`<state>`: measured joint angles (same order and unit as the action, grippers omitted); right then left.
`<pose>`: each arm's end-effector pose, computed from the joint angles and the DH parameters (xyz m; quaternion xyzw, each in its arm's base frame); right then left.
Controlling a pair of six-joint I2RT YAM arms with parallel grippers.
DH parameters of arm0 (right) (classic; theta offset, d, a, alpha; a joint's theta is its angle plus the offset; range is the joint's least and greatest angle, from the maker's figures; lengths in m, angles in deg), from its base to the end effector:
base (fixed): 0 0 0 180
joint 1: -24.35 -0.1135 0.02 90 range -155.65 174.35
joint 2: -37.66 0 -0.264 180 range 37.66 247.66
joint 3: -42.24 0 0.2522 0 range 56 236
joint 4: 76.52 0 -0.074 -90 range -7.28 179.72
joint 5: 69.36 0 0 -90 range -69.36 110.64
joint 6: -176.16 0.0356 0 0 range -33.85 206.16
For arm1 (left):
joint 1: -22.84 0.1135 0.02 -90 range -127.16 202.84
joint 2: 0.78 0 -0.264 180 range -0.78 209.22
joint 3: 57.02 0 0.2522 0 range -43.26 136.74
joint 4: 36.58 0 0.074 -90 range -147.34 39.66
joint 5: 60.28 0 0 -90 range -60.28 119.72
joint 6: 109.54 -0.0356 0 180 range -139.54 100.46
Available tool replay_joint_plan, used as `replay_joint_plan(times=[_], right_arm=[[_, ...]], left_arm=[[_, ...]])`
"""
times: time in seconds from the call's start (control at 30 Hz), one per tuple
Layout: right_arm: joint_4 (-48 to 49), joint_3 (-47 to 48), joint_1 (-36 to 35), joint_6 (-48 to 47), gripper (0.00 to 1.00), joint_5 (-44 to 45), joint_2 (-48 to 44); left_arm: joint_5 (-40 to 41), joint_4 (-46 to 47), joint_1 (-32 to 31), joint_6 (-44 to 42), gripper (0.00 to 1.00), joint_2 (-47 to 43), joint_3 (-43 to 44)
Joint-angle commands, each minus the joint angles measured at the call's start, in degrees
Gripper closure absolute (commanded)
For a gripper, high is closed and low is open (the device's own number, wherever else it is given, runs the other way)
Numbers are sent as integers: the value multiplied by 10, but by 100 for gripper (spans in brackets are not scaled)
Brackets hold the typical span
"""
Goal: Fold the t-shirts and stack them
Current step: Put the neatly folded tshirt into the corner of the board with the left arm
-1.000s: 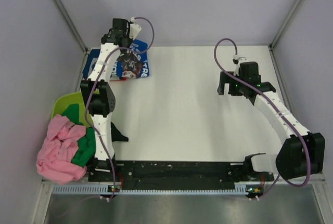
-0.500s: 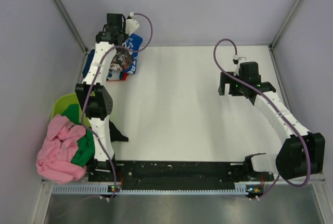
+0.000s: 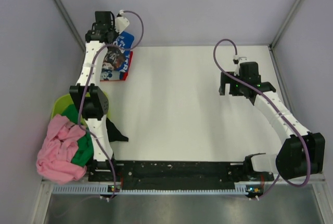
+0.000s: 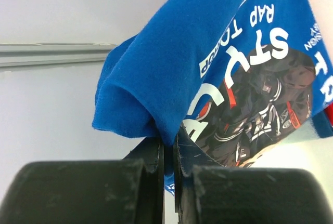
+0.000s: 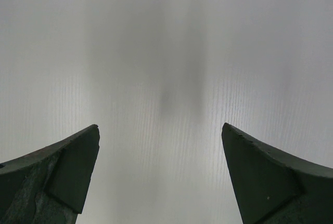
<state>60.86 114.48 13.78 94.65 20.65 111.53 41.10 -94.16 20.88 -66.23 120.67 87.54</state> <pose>0.2726 0.0509 0.2835 -0.0167 0.9212 0.0643 0.3834 0.4794 -0.0094 0.3761 0.3206 0.8214 0.2575 0.3953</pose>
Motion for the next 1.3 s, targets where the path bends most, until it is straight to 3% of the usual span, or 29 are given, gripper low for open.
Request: replay_joint_plan(times=[0.0, 0.2, 0.23, 0.27, 0.33, 0.4, 0.5, 0.6, 0.73, 0.83, 1.27], right_arm=[[2, 6, 4, -9, 1, 11, -12], [1, 13, 4, -8, 1, 3, -8], [1, 13, 5, -9, 1, 2, -8], [1, 14, 5, -8, 1, 2, -7], [-2, 12, 4, -8, 1, 3, -8], [-4, 12, 5, -8, 1, 2, -10], [-4, 10, 4, -8, 1, -18, -11], [-4, 10, 5, -8, 1, -21, -10], [-4, 2, 5, -8, 1, -30, -13], [-4, 0, 4, -7, 1, -33, -14], [-4, -7, 5, -8, 1, -36, -18]], left_arm=[[17, 33, 33, -9, 100, 48, 43], [106, 179, 62, -35, 100, 129, 72], [129, 206, 64, -43, 96, 147, 81], [146, 227, 67, -51, 84, 163, 93], [194, 276, 70, -76, 48, 203, 113], [227, 297, 71, -99, 27, 218, 127], [202, 253, 65, -58, 22, 177, 97], [102, 225, 49, -4, 13, 61, -39], [-47, 203, 22, 5, 19, -81, -218], [-111, 129, -15, 24, 33, -96, -244], [-39, 83, -39, 36, 35, 65, -159]])
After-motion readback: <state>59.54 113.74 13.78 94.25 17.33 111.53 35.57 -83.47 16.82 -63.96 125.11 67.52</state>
